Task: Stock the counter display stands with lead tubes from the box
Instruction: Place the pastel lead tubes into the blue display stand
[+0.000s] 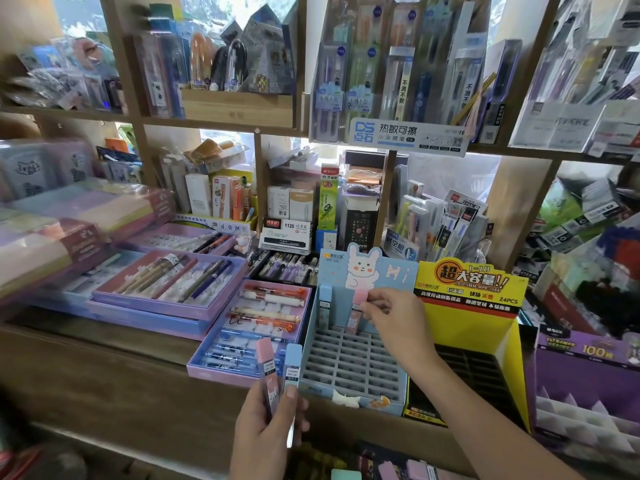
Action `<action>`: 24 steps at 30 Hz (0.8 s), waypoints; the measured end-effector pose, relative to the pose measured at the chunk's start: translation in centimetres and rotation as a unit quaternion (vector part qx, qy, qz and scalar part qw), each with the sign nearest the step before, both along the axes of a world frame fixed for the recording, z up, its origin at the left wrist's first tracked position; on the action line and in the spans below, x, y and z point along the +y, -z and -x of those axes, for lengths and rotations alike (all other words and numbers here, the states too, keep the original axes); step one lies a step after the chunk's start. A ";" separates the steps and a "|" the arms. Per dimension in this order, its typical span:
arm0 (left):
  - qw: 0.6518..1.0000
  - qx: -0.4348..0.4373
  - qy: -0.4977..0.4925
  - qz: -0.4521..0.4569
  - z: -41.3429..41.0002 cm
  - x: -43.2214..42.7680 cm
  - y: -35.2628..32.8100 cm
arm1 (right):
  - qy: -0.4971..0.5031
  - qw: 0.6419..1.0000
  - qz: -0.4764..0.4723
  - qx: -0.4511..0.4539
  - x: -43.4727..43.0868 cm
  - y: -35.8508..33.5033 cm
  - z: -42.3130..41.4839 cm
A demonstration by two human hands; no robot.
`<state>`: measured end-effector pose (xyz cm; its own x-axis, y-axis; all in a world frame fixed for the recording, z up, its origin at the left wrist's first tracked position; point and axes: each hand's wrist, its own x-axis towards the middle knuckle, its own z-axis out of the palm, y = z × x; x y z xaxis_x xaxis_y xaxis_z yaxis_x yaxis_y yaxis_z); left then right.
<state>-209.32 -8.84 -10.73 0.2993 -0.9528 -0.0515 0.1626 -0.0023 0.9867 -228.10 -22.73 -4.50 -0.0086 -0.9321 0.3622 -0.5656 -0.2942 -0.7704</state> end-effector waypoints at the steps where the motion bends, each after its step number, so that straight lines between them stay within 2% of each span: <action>1: 1.000 0.001 0.001 0.001 0.0 0.0 0.0 | 0.004 1.000 0.000 -0.003 0.0 0.1 -0.1; 16: 0.999 0.040 0.029 0.015 -0.5 0.0 0.9 | 0.057 0.997 -0.038 0.022 -0.2 0.9 -1.6; 20: 0.999 0.030 0.033 0.026 -0.4 0.1 1.2 | 0.042 0.997 -0.045 -0.035 1.3 0.3 -1.7; 24: 0.998 0.040 0.037 0.022 -0.4 0.1 1.3 | -0.085 0.973 -0.152 -0.151 3.6 -1.0 -2.7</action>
